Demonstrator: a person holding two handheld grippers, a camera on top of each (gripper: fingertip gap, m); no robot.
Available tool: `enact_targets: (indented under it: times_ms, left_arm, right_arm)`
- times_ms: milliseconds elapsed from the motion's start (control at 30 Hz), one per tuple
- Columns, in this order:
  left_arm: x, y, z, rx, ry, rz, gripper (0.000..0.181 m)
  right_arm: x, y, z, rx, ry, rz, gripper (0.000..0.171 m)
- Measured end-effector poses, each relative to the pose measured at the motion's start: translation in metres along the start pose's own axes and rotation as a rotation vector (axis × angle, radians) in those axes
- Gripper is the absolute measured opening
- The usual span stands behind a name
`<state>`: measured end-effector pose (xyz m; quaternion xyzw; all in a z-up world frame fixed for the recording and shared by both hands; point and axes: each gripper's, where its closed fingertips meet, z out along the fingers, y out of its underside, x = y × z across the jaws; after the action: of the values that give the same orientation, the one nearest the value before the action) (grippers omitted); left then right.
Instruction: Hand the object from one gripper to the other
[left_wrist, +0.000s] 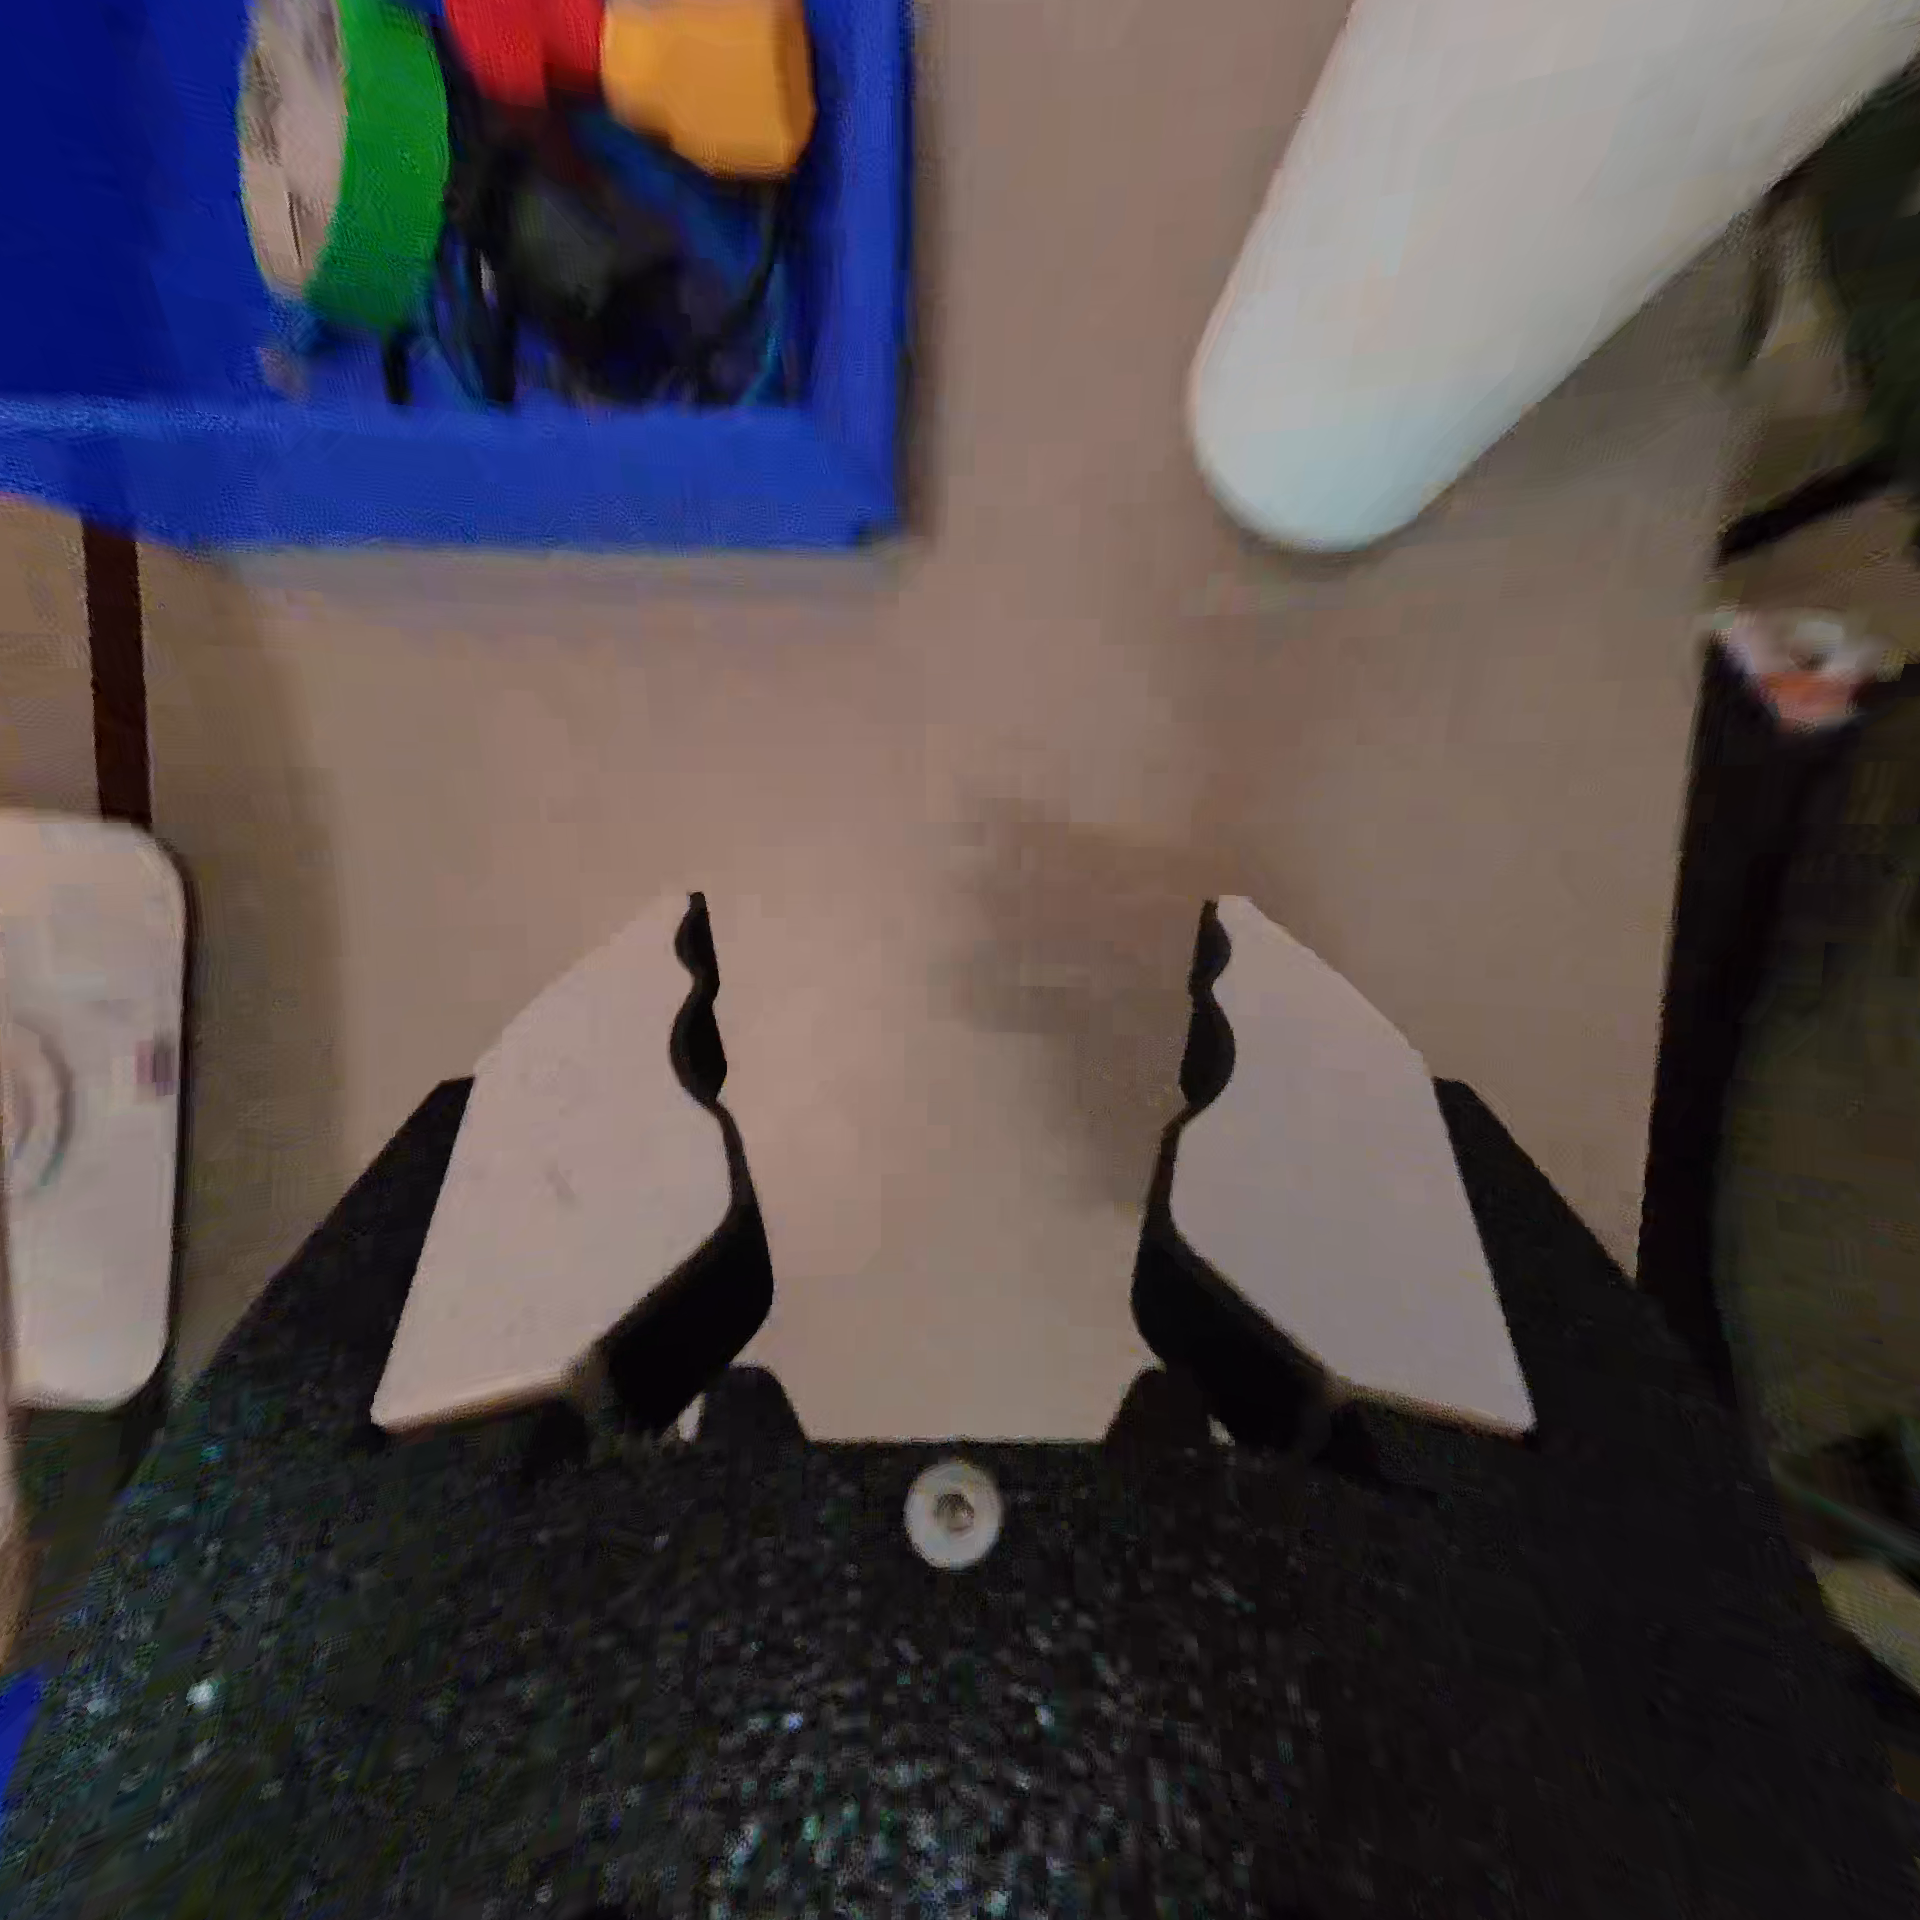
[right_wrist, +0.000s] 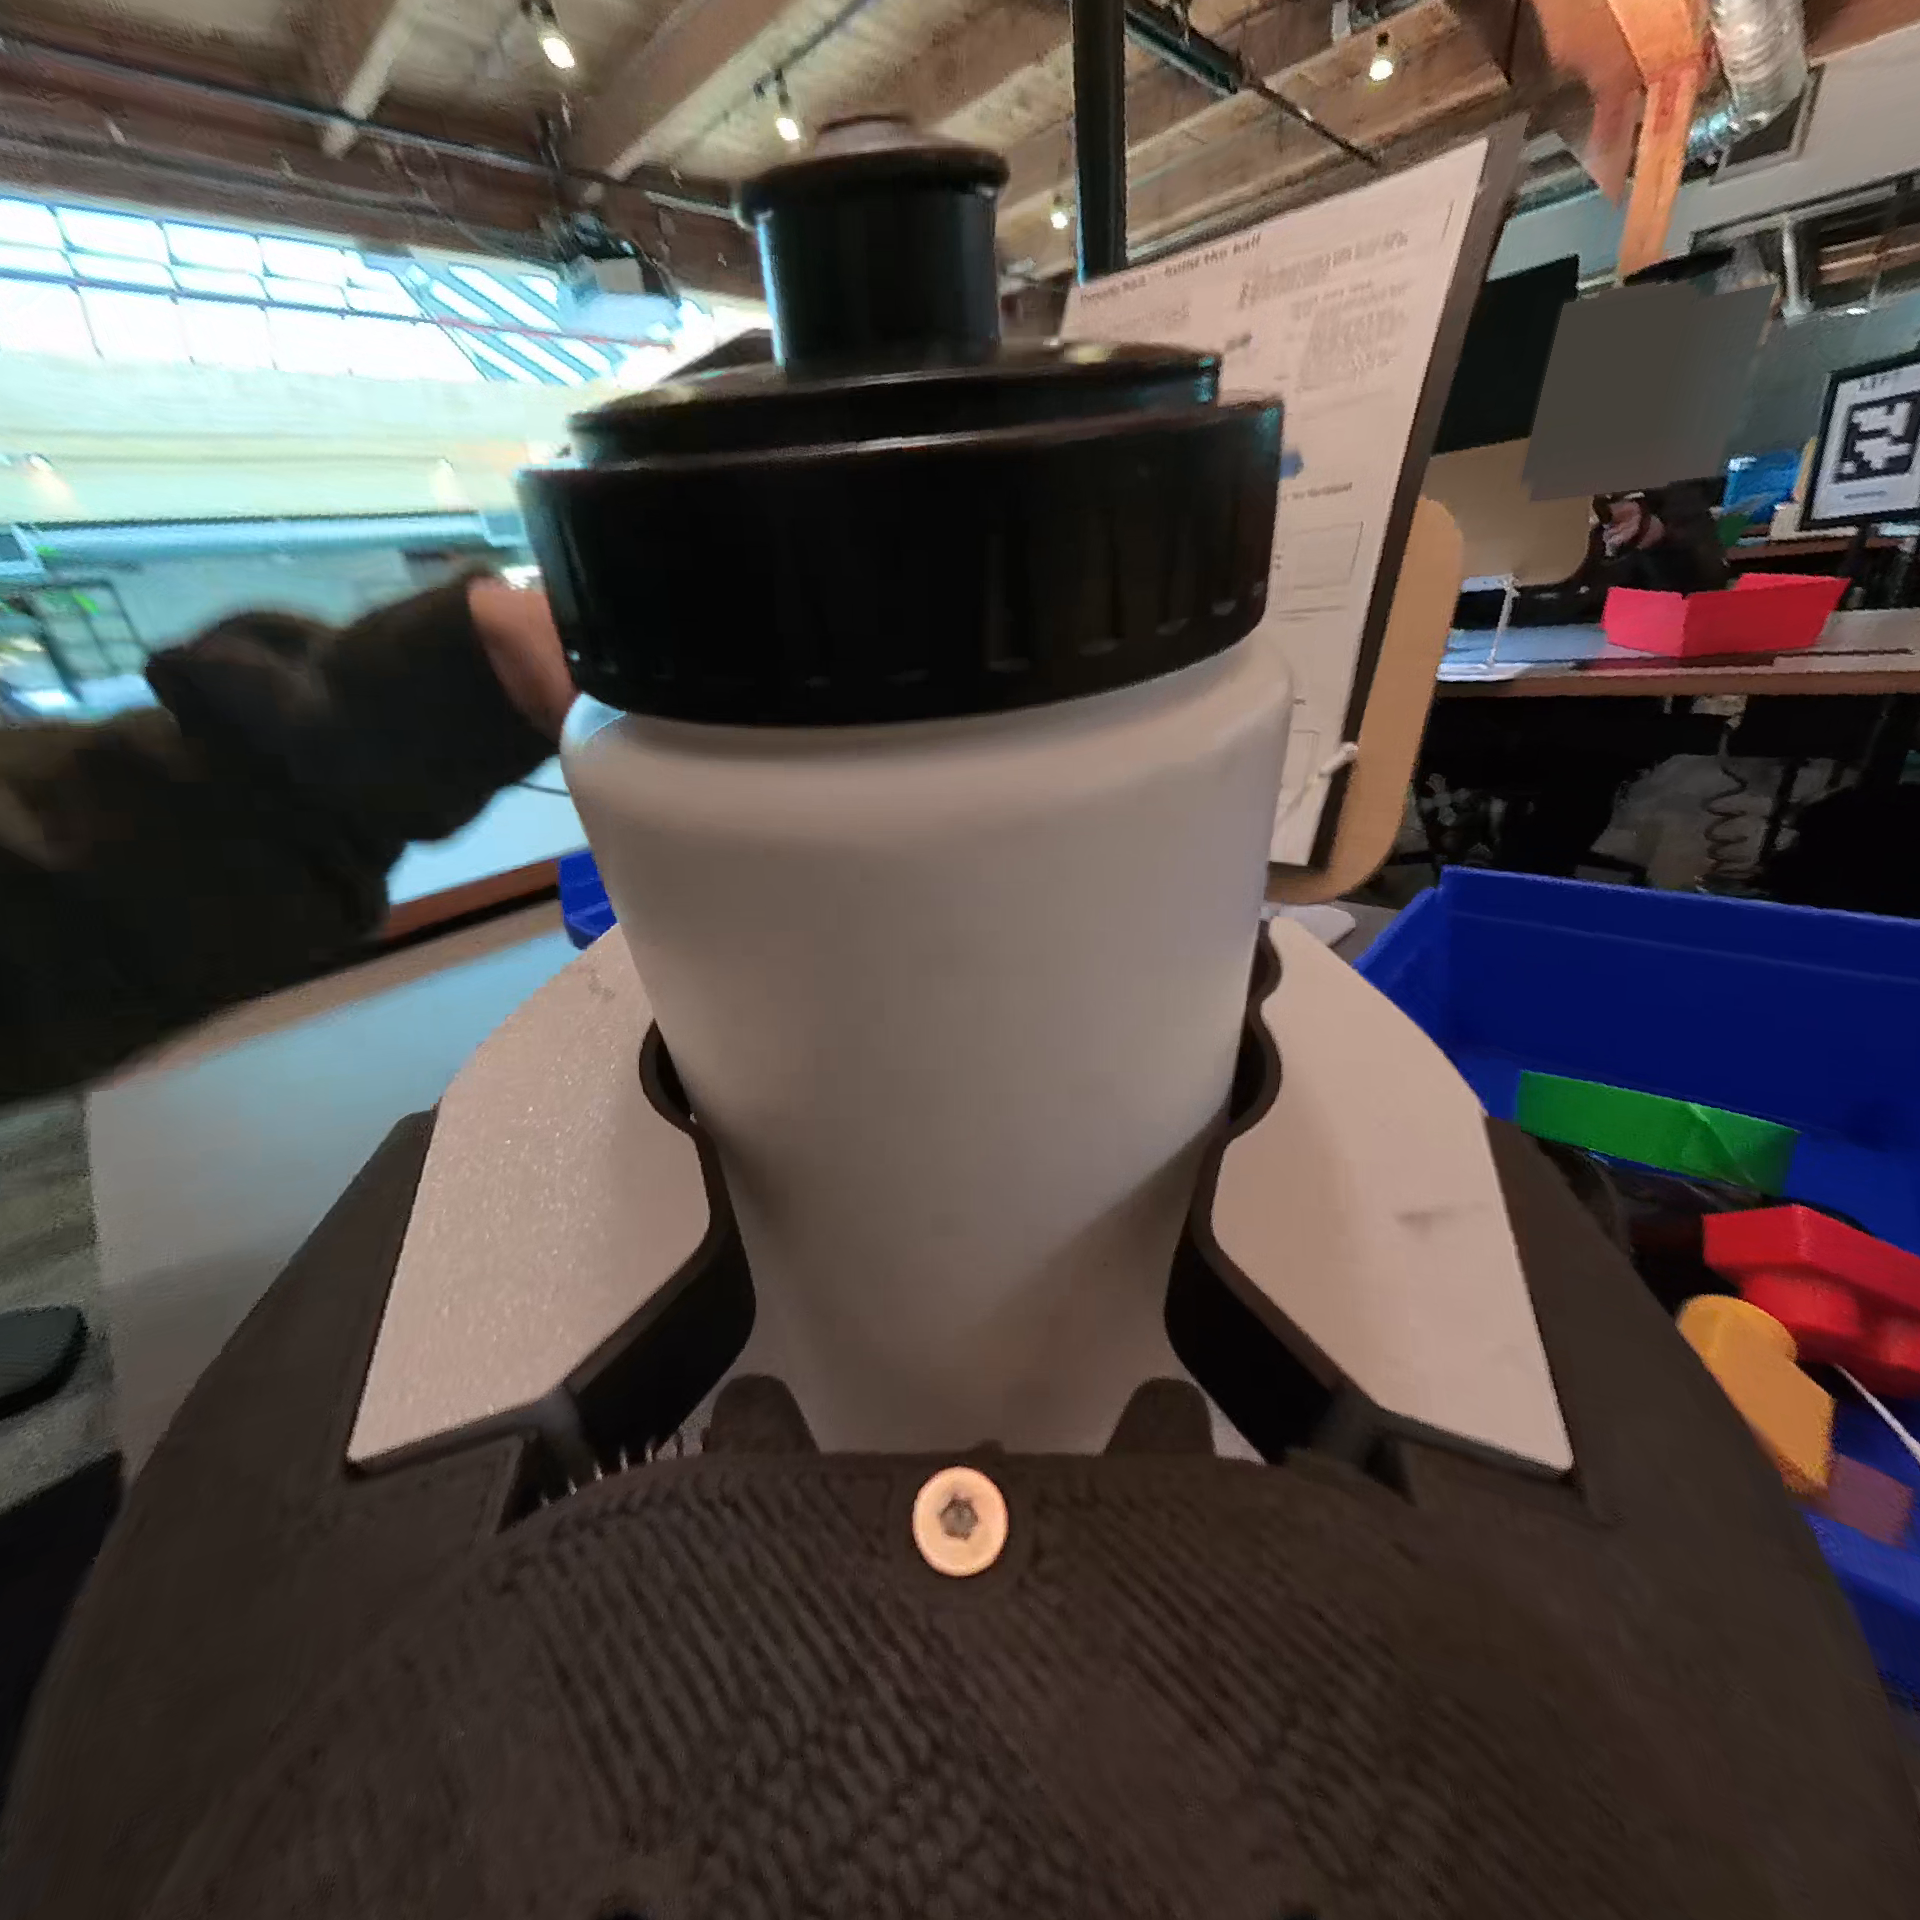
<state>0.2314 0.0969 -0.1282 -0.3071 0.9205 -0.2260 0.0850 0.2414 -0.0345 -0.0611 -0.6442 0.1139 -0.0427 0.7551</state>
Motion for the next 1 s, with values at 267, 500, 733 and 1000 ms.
enact_targets:
  times_ms: [267, 500, 733, 1000]
  left_arm:
    - [0.092, -0.059, 0.031, 0.739, 0.405, 0.028, 0.104]
    - [0.133, -0.067, 0.076, 0.559, 0.59, 0.255, 0.094]
    - [0.118, -0.08, 0.083, 0.584, 0.473, 0.277, 0.087]
    - [0.073, -0.098, 0.071, 0.673, 0.149, 0.208, 0.086]
  right_arm:
    - [-0.062, 0.004, 0.011, 0.047, -0.386, 0.11, 0.103]
    - [-0.06, -0.004, 0.008, 0.108, -0.408, 0.124, 0.103]
    - [-0.042, -0.006, 0.0, 0.135, -0.348, 0.087, 0.103]
    - [-0.003, -0.014, -0.003, 0.176, -0.047, 0.021, 0.094]
